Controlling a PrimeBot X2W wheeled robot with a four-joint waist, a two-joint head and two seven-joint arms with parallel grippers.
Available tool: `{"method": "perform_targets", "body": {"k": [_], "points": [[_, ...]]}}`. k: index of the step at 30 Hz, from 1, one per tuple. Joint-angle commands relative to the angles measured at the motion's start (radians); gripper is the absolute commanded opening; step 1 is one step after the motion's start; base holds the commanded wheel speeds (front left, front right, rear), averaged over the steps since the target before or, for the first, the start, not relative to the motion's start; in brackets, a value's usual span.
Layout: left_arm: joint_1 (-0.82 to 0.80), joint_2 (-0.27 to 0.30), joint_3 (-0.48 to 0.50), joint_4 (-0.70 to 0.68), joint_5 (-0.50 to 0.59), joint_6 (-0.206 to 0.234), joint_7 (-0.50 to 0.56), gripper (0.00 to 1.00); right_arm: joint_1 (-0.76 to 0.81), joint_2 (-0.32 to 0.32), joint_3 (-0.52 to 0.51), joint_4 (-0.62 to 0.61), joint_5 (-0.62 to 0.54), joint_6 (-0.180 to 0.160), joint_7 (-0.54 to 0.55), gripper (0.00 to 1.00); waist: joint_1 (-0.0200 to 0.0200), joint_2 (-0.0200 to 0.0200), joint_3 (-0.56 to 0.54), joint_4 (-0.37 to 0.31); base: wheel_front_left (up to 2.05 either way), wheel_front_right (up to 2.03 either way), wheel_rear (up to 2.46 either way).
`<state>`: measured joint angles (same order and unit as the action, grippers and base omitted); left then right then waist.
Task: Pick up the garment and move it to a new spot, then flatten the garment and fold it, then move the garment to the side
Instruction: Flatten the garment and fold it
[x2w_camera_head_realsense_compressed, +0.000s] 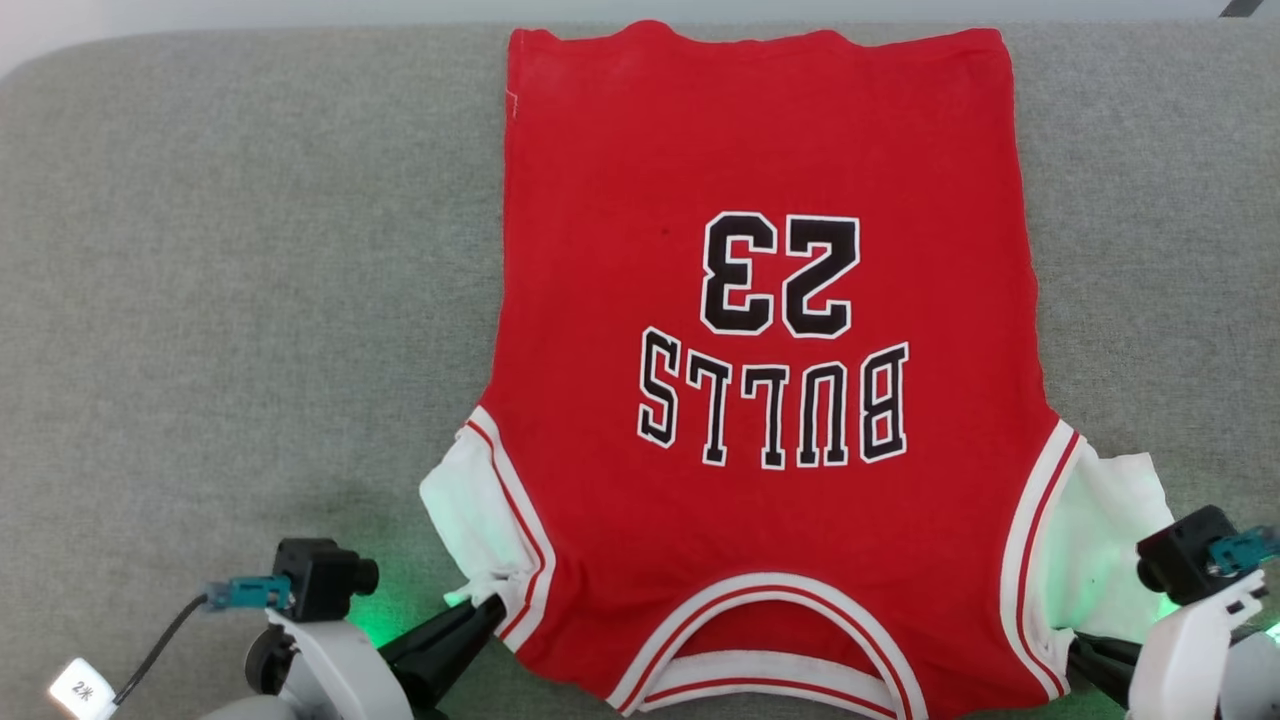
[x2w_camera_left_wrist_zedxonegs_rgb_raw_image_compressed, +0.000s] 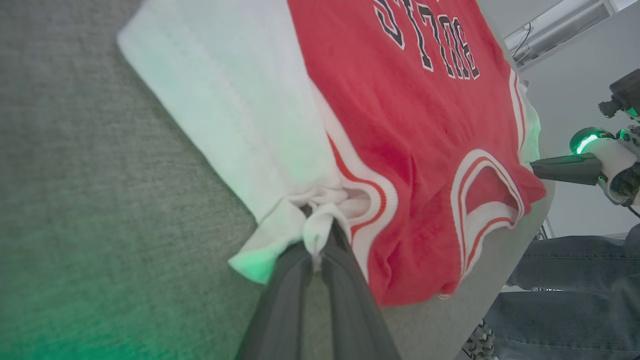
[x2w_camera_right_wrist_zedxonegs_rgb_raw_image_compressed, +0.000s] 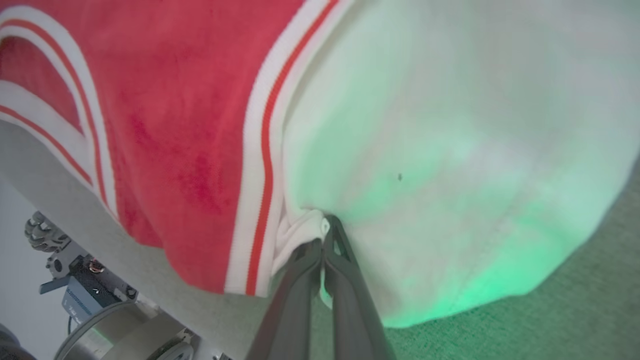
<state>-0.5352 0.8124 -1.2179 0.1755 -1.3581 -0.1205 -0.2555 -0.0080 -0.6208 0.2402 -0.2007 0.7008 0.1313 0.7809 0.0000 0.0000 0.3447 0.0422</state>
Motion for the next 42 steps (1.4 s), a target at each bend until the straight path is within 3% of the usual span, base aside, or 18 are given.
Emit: {"method": "perform_targets", "body": {"k": [1, 3, 4, 5, 6, 7, 11, 14, 15, 19, 23, 27, 35, 42], "points": [[0.005, -0.023, -0.011, 0.036, 0.002, 0.011, 0.011, 0.00, -0.012, 0.005, 0.030, 0.031, -0.021, -0.001, -0.011, 0.00, 0.0000, 0.0000, 0.001, 0.000, 0.00, 0.00, 0.00], [0.007, -0.029, -0.008, 0.051, 0.003, 0.008, 0.009, 0.00, -0.024, -0.012, 0.059, 0.057, -0.054, -0.002, -0.025, 0.00, 0.0000, 0.0000, 0.005, -0.002, 0.00, 0.00, 0.00], [0.009, -0.032, -0.004, 0.057, 0.003, 0.007, 0.009, 0.00, -0.030, -0.009, 0.068, 0.064, -0.060, -0.002, -0.038, 0.16, 0.0000, 0.0000, 0.006, -0.004, 0.00, 0.00, 0.00], [0.010, -0.035, 0.002, 0.062, 0.003, 0.007, 0.007, 0.00, -0.038, -0.003, 0.072, 0.069, -0.064, -0.002, -0.052, 0.36, 0.0000, 0.0000, 0.007, -0.006, 0.00, 0.00, 0.00], [0.013, -0.038, 0.007, 0.065, 0.004, 0.008, 0.005, 0.00, -0.044, -0.001, 0.076, 0.071, -0.072, -0.002, -0.062, 0.78, 0.0000, 0.0000, 0.008, -0.008, 0.00, 0.00, 0.00], [0.018, -0.040, 0.011, 0.069, 0.006, 0.007, 0.005, 0.00, -0.046, 0.001, 0.077, 0.070, -0.076, -0.002, -0.073, 1.00, 0.0000, 0.0000, 0.008, -0.010, 0.00, 0.00, 0.00], [0.030, -0.049, 0.034, 0.074, 0.013, 0.004, -0.001, 0.00, -0.028, 0.000, 0.029, 0.043, -0.082, -0.002, -0.096, 1.00, 0.0000, 0.0000, 0.009, -0.011, 0.00, 0.00, 0.00], [0.036, -0.057, 0.052, 0.067, 0.019, 0.001, -0.004, 0.00, 0.007, -0.005, -0.023, -0.044, -0.045, -0.001, -0.080, 1.00, 0.0000, 0.0000, 0.012, -0.004, 0.00, 0.00, 0.00], [0.042, -0.063, 0.063, 0.059, 0.029, -0.001, -0.005, 0.00, 0.020, -0.017, -0.073, -0.126, -0.023, -0.001, -0.052, 1.00, 0.0000, 0.0000, 0.015, 0.002, 0.00, 0.00, 0.00], [0.058, -0.078, 0.111, 0.030, 0.055, -0.003, -0.006, 0.00, 0.002, -0.025, -0.193, -0.269, 0.012, -0.001, 0.026, 1.00, 0.0000, 0.0000, 0.027, 0.019, 0.00, 0.00, 0.00], [0.067, -0.098, 0.147, 0.005, 0.095, -0.004, -0.006, 0.00, -0.121, -0.031, -0.284, -0.294, 0.024, -0.001, 0.110, 1.00, 0.0000, 0.0000, 0.051, 0.042, 0.00, 0.00, 0.00], [0.040, -0.134, 0.158, -0.008, 0.130, -0.005, -0.007, 0.00, -0.343, 0.005, -0.322, -0.152, -0.014, -0.001, 0.119, 1.00, 0.0000, 0.0000, 0.089, 0.088, 0.00, 0.00, 0.00], [-0.032, -0.217, 0.149, -0.014, 0.144, -0.008, -0.004, 0.00, -0.776, 0.020, -0.188, 0.273, -0.160, -0.001, 0.112, 1.00, 0.0000, 0.0000, 0.200, 0.189, 0.00, 0.00, 0.00], [-0.072, -0.266, 0.105, -0.001, 0.152, -0.008, 0.001, 0.00, -1.076, 0.069, -0.167, 0.605, -0.290, -0.001, 0.127, 1.00, 0.0000, 0.0000, 0.287, 0.258, 0.00, 0.00, 0.00]]}}
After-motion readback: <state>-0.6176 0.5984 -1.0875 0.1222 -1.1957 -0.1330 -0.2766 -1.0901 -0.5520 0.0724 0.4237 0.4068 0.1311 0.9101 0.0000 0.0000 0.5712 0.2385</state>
